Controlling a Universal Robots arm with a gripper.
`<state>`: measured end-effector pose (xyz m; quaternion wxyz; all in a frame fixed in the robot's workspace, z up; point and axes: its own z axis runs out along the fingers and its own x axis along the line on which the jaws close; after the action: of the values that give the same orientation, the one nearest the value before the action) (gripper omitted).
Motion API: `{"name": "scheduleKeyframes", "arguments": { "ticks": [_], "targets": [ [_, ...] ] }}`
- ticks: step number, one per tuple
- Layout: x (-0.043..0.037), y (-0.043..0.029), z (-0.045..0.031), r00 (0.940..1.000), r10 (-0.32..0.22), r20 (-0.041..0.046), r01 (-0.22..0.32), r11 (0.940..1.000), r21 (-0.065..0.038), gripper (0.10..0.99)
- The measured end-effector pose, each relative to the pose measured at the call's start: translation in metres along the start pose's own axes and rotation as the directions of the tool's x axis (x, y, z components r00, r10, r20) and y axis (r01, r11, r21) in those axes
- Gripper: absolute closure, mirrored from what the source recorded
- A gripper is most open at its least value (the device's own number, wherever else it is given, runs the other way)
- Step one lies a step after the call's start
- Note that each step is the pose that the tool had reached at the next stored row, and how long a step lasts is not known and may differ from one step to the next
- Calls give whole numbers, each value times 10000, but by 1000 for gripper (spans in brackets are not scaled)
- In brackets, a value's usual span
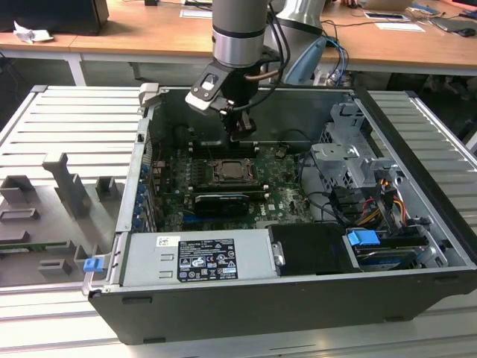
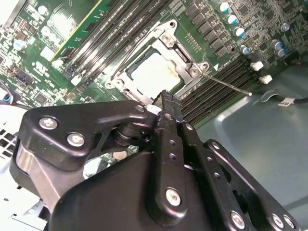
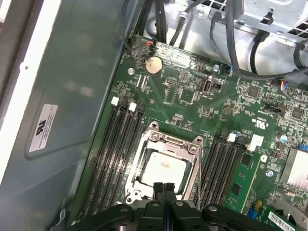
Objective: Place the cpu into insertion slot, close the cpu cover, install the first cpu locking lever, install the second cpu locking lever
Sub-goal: 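Install the first cpu locking lever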
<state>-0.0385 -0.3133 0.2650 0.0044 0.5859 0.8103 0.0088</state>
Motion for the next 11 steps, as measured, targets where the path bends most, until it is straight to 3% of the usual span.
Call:
{"name": "scheduleKeyframes", "arguments": {
  "ticks": [11],
  "targets": [
    [0, 0, 0, 9907, -1363, -27, 1363, 9907, 2, 980]
  ]
}}
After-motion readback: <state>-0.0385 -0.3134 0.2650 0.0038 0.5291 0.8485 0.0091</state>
